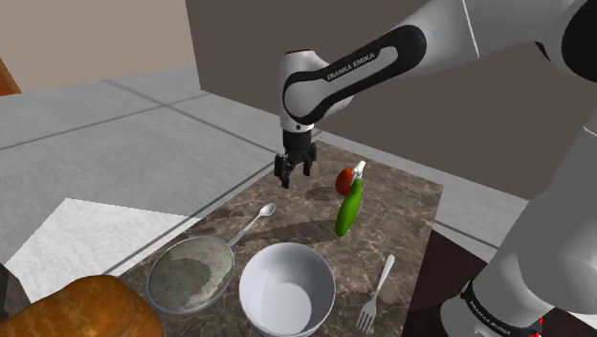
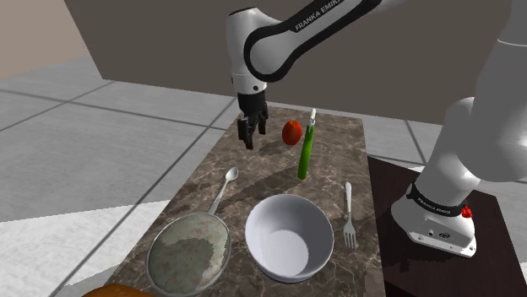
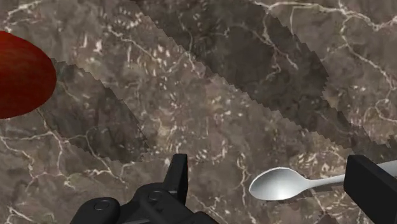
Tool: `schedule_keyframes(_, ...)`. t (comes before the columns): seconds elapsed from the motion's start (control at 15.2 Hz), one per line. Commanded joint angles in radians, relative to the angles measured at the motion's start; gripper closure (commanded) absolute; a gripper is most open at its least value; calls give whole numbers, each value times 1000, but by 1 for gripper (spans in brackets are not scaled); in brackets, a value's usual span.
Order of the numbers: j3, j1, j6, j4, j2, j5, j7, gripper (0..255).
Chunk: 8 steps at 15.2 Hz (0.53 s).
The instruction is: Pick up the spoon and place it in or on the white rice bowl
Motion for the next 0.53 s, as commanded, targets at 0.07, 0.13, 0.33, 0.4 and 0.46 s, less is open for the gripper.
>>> schedule_keyframes(0.07,11,19,21,79,118,-24,14,0)
schedule_keyframes(0.13,13,25,26,107,157,-33,17,0)
schedule_keyframes(0.33,17,46,33,200,275,-59,27,0)
schedule_keyframes(0.4,17,54,33,233,315,-67,29,0)
schedule_keyframes(0.46,18,61,32,264,350,-75,31,0)
